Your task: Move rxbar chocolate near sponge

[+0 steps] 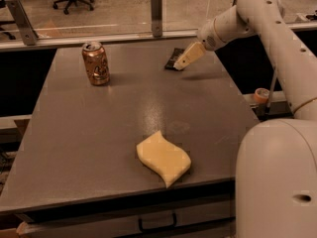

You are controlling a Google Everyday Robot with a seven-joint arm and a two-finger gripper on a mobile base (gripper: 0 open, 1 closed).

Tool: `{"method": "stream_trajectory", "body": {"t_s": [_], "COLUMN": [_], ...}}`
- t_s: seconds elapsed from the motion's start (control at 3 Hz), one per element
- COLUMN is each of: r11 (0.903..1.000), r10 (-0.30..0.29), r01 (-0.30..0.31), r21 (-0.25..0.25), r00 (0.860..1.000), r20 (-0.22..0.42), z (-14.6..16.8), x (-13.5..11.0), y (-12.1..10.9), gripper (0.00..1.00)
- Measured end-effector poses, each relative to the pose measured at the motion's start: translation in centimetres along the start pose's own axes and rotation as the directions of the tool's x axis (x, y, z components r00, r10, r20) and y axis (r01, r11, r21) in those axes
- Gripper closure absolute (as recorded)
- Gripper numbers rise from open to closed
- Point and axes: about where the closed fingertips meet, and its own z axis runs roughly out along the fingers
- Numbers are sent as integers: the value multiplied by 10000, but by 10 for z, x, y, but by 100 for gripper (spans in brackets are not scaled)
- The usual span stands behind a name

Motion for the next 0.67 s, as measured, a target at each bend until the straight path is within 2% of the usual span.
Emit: {"method": "stream_trajectory", "body": {"t_s": [0.33,0.67], "r11": [9944,9818], "r10": [996,1834], "r01": [-986,-1822], "r21": [387,541], "r00": [9947,9829], "r20": [-250,-184], "z": [21,40], "x": [-9,-6], "y": [4,11], "gripper": [0,0]}}
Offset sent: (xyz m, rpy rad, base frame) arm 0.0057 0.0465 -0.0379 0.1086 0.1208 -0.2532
